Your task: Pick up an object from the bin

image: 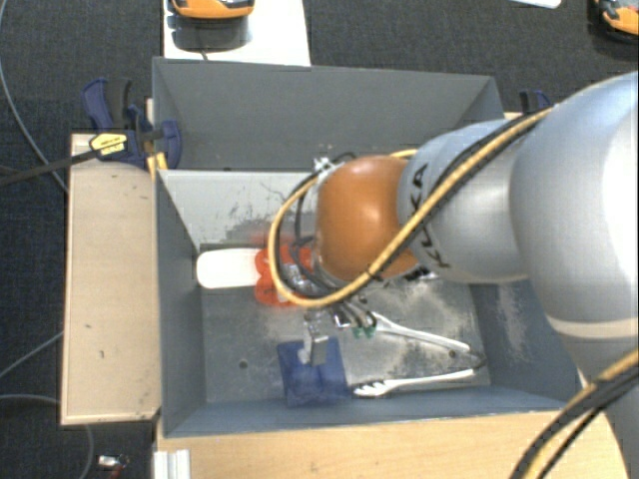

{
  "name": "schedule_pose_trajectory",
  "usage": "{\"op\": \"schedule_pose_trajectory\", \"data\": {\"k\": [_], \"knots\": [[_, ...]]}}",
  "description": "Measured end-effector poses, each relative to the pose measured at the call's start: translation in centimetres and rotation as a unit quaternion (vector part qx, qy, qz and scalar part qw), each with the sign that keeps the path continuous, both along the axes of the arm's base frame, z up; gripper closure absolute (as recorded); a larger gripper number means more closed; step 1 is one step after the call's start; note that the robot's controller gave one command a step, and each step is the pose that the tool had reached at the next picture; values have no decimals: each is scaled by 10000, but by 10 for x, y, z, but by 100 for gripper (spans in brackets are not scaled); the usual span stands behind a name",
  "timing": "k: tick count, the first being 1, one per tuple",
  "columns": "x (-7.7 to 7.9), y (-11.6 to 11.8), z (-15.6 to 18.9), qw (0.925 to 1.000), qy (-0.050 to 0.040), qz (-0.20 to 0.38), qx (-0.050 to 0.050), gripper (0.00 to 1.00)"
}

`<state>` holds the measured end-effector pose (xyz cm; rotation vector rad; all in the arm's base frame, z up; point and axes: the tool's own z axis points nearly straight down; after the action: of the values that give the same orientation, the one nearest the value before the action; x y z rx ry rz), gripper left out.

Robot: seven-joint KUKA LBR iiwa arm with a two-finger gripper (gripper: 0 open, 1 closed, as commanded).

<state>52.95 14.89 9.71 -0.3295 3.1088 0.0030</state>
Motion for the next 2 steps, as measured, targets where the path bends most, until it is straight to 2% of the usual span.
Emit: {"op": "schedule_pose_trajectory", "data": {"k": [1,2], "knots": [[13,-9,-2,9584,-28,2855,-44,100],[15,-11,2,9557,-35,2944,-44,100]]}}
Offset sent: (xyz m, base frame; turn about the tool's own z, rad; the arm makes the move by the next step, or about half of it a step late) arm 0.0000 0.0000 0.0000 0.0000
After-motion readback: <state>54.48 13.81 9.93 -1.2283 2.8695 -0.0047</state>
